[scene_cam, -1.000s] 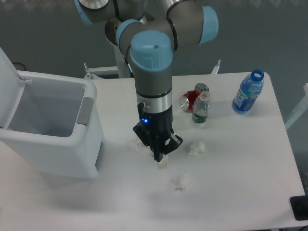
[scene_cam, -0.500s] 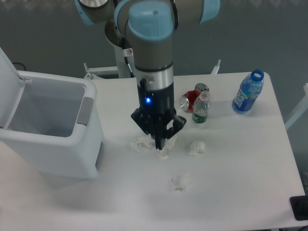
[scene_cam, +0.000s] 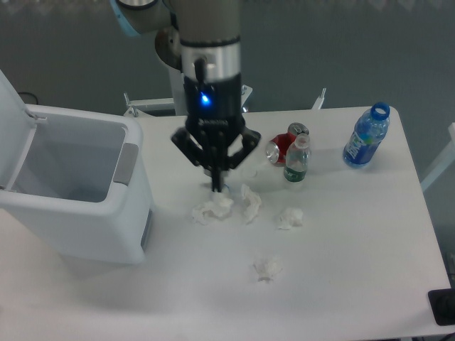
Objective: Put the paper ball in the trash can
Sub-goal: 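Lift the paper ball and carry it over the white trash bin, then lower the paper ball into the bin and open the gripper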
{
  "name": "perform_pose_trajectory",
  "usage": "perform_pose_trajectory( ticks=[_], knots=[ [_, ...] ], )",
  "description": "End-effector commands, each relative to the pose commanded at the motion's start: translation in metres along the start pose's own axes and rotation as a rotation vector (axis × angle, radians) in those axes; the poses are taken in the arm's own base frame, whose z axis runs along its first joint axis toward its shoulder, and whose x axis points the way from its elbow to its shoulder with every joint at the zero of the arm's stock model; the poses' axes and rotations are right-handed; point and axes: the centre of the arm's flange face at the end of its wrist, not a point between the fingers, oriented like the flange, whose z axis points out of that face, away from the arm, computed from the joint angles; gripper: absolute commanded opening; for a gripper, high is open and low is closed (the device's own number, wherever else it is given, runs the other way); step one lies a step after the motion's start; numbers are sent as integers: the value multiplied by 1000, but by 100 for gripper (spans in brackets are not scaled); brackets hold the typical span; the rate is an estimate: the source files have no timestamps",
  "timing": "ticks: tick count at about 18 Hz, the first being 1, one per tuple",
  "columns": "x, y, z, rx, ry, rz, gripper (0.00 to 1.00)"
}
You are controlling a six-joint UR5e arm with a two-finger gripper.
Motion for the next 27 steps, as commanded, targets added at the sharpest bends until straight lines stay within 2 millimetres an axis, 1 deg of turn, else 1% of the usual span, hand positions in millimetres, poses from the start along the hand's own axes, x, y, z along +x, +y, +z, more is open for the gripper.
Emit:
perform_pose_trajectory(
  ticks=[2,3,4,6,7,9,10,13,16,19,21,23,24,25,27],
  knots=[
    [15,-1,-7,24,38,11,0],
    [19,-2,-10,33,46,15,0],
    [28,-4,-12,42,64,27,0],
    [56,-5,-10,42,104,60,0],
    [65,-5,-12,45,112,71,0],
    [93,1,-3,22,149,101,0],
    [106,5,-2,16,163,117,0],
    [121,14,1,3,184,130,0],
    [137,13,-3,10,201,155,0],
    [157,17,1,-4,231,178,1],
    [162,19,2,-8,238,185,8],
    [171,20,4,-12,248,199,27],
    [171,23,6,-17,250,204,41],
    [172,22,6,-15,251,207,51],
    [172,23,6,-17,248,209,68]
  ],
)
